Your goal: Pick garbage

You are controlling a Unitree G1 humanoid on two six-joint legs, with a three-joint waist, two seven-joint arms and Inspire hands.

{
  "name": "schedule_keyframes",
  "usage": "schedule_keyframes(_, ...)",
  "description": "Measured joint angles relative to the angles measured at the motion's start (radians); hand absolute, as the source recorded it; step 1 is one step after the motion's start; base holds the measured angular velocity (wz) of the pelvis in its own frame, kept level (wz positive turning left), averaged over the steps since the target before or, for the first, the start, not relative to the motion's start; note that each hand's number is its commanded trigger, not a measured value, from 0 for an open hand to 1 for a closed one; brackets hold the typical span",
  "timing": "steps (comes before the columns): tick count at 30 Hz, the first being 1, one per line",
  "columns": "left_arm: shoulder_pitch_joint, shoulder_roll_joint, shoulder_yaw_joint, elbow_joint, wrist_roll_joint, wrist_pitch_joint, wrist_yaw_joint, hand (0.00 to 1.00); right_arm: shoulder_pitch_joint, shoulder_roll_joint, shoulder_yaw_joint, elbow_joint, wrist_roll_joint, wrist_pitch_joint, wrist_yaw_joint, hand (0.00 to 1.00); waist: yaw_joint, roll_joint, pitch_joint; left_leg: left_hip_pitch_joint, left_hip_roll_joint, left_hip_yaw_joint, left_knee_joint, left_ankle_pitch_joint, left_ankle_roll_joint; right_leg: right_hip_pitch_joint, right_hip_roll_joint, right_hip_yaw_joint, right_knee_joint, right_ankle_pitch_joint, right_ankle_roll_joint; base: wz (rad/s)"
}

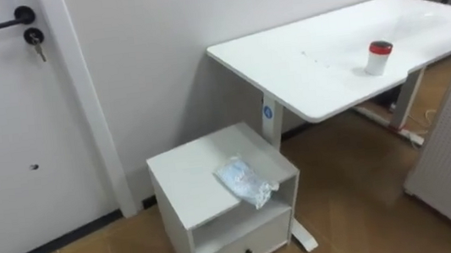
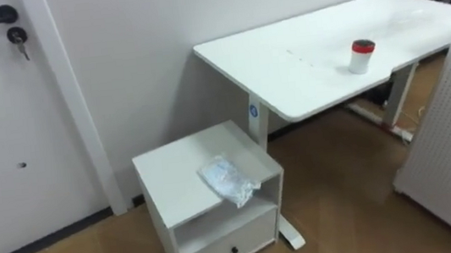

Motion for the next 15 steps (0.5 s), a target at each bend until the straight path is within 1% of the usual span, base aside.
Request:
schedule_keyframes(1,0.002,-0.003,0.000,-0.001,-0.001,-0.001,0.000,0.00,0.015,0.000,0.000,-0.016,0.001,-0.001,-0.010,1.00,-0.005,0.000,-0.0005,0.009,-0.003,0.012,-0.041,0.083,0.007,0.018,-0.007,0.006,-0.003,-0.014,0.017,-0.15)
schedule_keyframes(2,0.002,-0.006,0.000,-0.004,-0.002,-0.004,0.001,0.00,0.019,-0.001,0.000,-0.026,0.002,-0.001,-0.015,1.00,-0.007,0.000,-0.0024,0.011,-0.006,0.020,-0.046,0.114,0.022,0.022,-0.011,0.009,-0.004,-0.021,0.024,0.00)
schedule_keyframes(3,0.003,-0.011,-0.002,-0.006,-0.003,-0.016,0.002,0.00,0.024,-0.003,0.000,-0.030,0.004,-0.001,-0.027,1.00,-0.008,-0.001,-0.0062,0.014,-0.021,0.031,-0.038,0.146,0.051,0.025,-0.023,0.018,-0.004,-0.035,0.040,-0.10)
schedule_keyframes(4,-0.003,-0.012,-0.002,-0.005,-0.003,-0.028,0.002,0.00,0.022,-0.004,0.000,-0.028,0.002,0.001,-0.037,1.00,-0.004,-0.010,-0.0113,0.013,-0.037,0.039,-0.006,0.134,0.063,0.036,-0.043,0.027,-0.014,-0.044,0.054,-0.16)
schedule_keyframes(5,-0.008,-0.011,-0.002,-0.005,-0.004,-0.031,0.002,0.00,0.020,-0.003,0.000,-0.027,-0.001,0.000,-0.040,1.00,-0.005,-0.015,-0.0102,0.013,-0.045,0.047,0.016,0.123,0.067,0.049,-0.051,0.029,-0.029,-0.045,0.059,-0.21)
schedule_keyframes(6,-0.021,-0.010,0.000,-0.006,-0.009,-0.039,0.003,0.00,0.019,-0.005,0.000,-0.027,-0.002,-0.003,-0.041,1.00,-0.007,-0.027,-0.0051,0.010,-0.052,0.061,0.055,0.089,0.072,0.074,-0.067,0.035,-0.055,-0.041,0.069,-0.17)
schedule_keyframes(7,-0.031,-0.009,-0.001,-0.008,-0.012,-0.048,0.004,0.00,0.019,-0.006,0.005,-0.035,-0.011,-0.011,-0.043,1.00,-0.002,-0.029,0.0048,-0.014,-0.049,0.072,0.143,0.047,0.083,0.099,-0.077,0.060,-0.058,-0.040,0.073,-0.20)
schedule_keyframes(8,-0.032,-0.008,-0.001,-0.010,-0.018,-0.052,0.003,0.00,0.014,-0.006,0.014,-0.041,-0.019,-0.010,-0.049,1.00,0.005,-0.029,0.0073,-0.036,-0.052,0.092,0.198,0.029,0.092,0.112,-0.080,0.083,-0.058,-0.040,0.073,-0.25)
schedule_keyframes(9,-0.033,-0.010,-0.003,-0.010,-0.024,-0.061,0.000,0.00,0.020,-0.010,0.032,-0.051,-0.026,-0.008,-0.060,1.00,0.013,-0.020,-0.0041,-0.045,-0.058,0.105,0.201,0.002,0.094,0.125,-0.088,0.102,-0.040,-0.041,0.076,-0.11)
schedule_keyframes(10,-0.048,-0.009,-0.003,-0.009,-0.038,-0.069,0.001,0.00,0.026,-0.013,0.034,-0.061,-0.026,-0.008,-0.071,1.00,0.013,-0.021,-0.0059,-0.027,-0.066,0.111,0.168,-0.021,0.103,0.106,-0.106,0.100,0.037,-0.059,0.104,0.00)
schedule_keyframes(11,-0.056,-0.006,-0.003,-0.010,-0.045,-0.068,0.004,0.00,0.027,-0.011,0.035,-0.062,-0.025,-0.008,-0.073,1.00,0.015,-0.029,-0.0051,-0.017,-0.074,0.121,0.171,-0.033,0.108,0.088,-0.123,0.096,0.091,-0.067,0.115,0.03)
schedule_keyframes(12,-0.066,-0.007,-0.003,-0.017,-0.057,-0.073,0.010,0.00,0.023,-0.011,0.034,-0.068,-0.025,-0.009,-0.084,1.00,0.024,-0.042,-0.0013,0.013,-0.089,0.138,0.172,-0.062,0.121,0.038,-0.162,0.081,0.233,-0.053,0.132,-0.06)
schedule_keyframes(13,-0.079,-0.006,-0.003,-0.016,-0.062,-0.076,0.015,0.00,0.013,-0.014,0.034,-0.073,-0.031,-0.016,-0.089,1.00,0.033,-0.044,0.0003,0.047,-0.100,0.149,0.172,-0.089,0.129,-0.007,-0.187,0.077,0.371,0.001,0.137,-0.10)
schedule_keyframes(14,-0.080,-0.005,-0.004,-0.015,-0.067,-0.077,0.022,0.00,0.012,-0.015,0.035,-0.073,-0.032,-0.022,-0.092,1.00,0.035,-0.043,0.0004,0.065,-0.103,0.149,0.170,-0.100,0.133,-0.022,-0.195,0.080,0.423,0.044,0.134,-0.05)
schedule_keyframes(15,-0.095,0.000,-0.015,-0.018,-0.071,-0.081,0.037,0.00,0.007,-0.013,0.037,-0.074,-0.032,-0.030,-0.093,1.00,0.039,-0.037,0.0007,0.103,-0.101,0.143,0.153,-0.120,0.136,-0.054,-0.200,0.081,0.506,0.147,0.128,0.00)
